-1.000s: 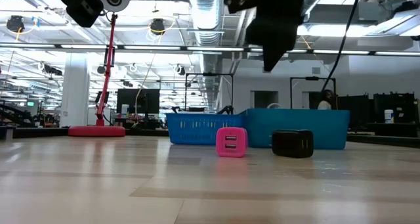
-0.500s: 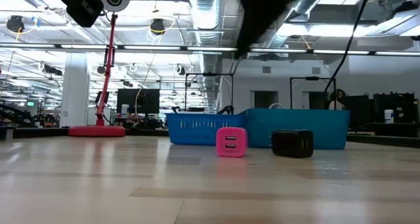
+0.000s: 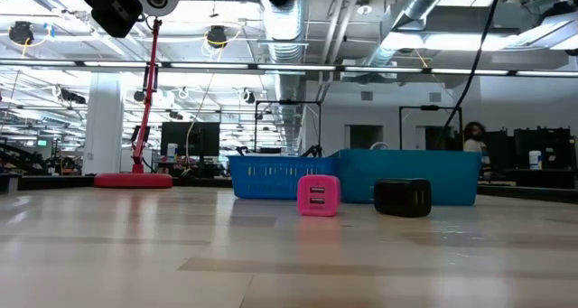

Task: Pick and place items into bin
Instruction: Put the pink charger adapter into the dark blue bin

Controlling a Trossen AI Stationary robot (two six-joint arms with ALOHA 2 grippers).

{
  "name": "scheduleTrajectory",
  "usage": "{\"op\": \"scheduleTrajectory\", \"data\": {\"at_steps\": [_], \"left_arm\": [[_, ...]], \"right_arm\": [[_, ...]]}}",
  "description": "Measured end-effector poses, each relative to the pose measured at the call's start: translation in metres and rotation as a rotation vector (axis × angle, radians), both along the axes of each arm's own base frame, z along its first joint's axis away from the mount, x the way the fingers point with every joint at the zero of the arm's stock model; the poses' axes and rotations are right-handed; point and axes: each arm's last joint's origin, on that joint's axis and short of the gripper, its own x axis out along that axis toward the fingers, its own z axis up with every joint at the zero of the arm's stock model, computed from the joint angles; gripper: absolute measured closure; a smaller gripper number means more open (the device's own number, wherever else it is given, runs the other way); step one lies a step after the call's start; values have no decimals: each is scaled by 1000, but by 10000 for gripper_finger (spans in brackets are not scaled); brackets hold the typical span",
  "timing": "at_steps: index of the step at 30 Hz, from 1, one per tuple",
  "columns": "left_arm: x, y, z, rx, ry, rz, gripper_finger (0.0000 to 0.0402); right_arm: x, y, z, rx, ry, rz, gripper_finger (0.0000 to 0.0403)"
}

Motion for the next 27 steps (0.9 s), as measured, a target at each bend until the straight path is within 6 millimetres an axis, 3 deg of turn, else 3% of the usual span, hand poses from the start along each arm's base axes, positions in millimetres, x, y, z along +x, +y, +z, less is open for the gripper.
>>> {"op": "scheduleTrajectory", "data": {"at_steps": [3, 7, 11, 16, 20, 24, 27], "left_arm": [[0, 0, 0, 0, 0, 0, 260], [0, 0, 0, 0, 0, 0, 260], [0, 0, -1, 4, 13, 0, 260], [-1, 0, -5, 17, 53, 0, 260], [-1, 0, -8, 19, 84, 2, 260], [-2, 1, -10, -2, 106, 17, 260], [-1, 1, -13, -11, 103, 48, 260]], "right_arm": [[-7, -18, 14, -4, 12, -24, 274], [-24, -33, 66, -58, -169, -137, 274], [-59, -33, 108, -245, -288, -368, 275], [-122, -27, 134, -426, -320, -681, 273], [-169, -27, 125, -509, -333, -898, 273], [-210, -36, 96, -518, -343, -1092, 274], [-231, -46, 67, -419, -366, -1166, 272]]}}
